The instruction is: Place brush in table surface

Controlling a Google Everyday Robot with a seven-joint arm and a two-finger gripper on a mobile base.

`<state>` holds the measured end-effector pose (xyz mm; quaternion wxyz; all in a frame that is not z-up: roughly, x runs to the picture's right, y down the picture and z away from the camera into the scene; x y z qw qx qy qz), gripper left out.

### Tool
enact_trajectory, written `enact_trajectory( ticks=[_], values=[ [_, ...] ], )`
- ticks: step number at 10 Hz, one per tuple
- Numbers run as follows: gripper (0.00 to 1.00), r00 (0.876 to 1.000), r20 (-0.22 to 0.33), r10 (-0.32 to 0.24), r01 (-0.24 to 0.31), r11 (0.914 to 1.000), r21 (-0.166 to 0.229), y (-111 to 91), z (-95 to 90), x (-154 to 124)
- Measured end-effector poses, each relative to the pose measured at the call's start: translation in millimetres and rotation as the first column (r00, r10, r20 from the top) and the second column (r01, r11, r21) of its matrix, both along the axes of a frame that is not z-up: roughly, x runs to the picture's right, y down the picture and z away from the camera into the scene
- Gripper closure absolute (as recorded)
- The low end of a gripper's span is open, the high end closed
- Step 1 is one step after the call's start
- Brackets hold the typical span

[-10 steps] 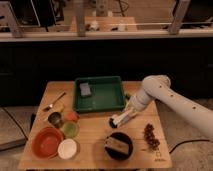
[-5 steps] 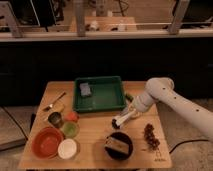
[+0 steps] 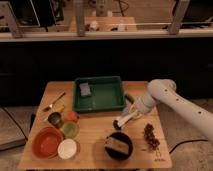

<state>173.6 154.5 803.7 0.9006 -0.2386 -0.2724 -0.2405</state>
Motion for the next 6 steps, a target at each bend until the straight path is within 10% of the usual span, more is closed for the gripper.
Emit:
enact_trajectory(
  ticks=[2,6],
  values=[
    [0.99,1.000,-0.016,-0.012,0.012,0.9999,0.007,-2,2.7,-6],
    [1.00,0.997,-0.075,-0.013,0.014,0.9997,0.020,-7,17.1,15]
  ],
)
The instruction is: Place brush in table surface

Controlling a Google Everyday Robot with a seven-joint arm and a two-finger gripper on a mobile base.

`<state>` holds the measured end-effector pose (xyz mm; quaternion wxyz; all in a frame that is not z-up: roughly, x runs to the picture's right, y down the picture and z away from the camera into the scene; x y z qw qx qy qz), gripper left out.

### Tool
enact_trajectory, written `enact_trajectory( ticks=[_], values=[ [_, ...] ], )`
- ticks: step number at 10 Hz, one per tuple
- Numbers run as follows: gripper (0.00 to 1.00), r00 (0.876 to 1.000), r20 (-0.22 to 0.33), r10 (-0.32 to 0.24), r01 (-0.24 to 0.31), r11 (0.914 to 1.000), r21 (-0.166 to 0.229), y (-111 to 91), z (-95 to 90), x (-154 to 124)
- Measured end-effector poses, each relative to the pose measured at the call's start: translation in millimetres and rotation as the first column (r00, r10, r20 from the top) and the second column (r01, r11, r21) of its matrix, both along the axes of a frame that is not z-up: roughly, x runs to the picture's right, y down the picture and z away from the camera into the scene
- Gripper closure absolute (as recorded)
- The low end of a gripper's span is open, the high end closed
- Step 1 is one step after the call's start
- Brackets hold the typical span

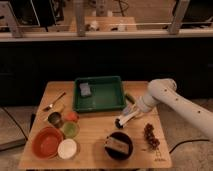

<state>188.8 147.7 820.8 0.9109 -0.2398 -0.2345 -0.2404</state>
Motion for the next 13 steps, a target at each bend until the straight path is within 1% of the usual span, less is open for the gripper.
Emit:
enact_trajectory(
  ticks=[2,4,6,9,11,12,13],
  values=[
    [1.00,1.000,-0.011,0.004,-0.004,1.0000,-0.002,-2,7.6,4],
    [1.00,1.000,-0.018,-0.003,0.002,0.9997,-0.023,3,16.1,12],
    [1.00,1.000,-0.015,-0.010,0.009,0.9984,-0.055,14,27.6,18],
    [1.00,1.000,-0.014,-0.008,0.007,0.9967,-0.081,24,29.5,29],
    [0.91,1.000,-0.021,-0.003,0.002,0.9964,-0.084,28,27.4,35],
    [0.76,1.000,-0.025,-0.001,-0.001,0.9966,-0.083,31,23.1,39],
    [0.64,1.000,-0.024,0.004,-0.006,0.9970,-0.077,31,19.5,41]
  ],
)
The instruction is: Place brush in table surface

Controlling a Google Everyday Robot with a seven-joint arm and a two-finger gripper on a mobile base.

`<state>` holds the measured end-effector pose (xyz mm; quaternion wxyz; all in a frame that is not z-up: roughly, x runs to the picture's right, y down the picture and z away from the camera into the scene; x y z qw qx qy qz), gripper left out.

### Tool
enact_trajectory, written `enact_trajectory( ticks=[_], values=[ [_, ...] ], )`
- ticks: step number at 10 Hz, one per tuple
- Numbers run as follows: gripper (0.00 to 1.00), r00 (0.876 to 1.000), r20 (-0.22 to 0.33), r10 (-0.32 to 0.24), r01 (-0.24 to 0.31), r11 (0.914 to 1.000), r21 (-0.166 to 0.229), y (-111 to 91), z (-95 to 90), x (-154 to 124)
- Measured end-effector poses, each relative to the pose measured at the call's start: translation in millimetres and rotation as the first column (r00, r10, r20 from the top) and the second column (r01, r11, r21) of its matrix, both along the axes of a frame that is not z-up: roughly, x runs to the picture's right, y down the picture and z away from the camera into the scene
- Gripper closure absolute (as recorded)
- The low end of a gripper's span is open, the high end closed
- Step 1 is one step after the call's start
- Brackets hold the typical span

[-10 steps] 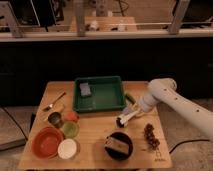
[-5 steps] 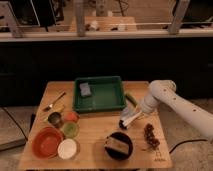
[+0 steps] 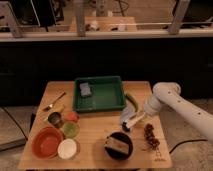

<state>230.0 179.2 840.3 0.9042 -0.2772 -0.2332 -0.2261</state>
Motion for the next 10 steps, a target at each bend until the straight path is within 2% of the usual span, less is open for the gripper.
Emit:
enact_trajectory(
  ticks=[1,3,5,10],
  values=[
    [0.57,1.000,0.000,0.002,-0.002,1.0000,0.002,1,-1.7,1],
    [0.33,1.000,0.005,0.004,-0.004,1.0000,0.006,2,-5.5,3],
    [0.21,1.000,0.010,0.002,-0.002,1.0000,0.009,2,-8.4,3],
    [0.20,1.000,0.017,0.004,-0.004,0.9998,0.019,0,-13.6,0]
  ],
)
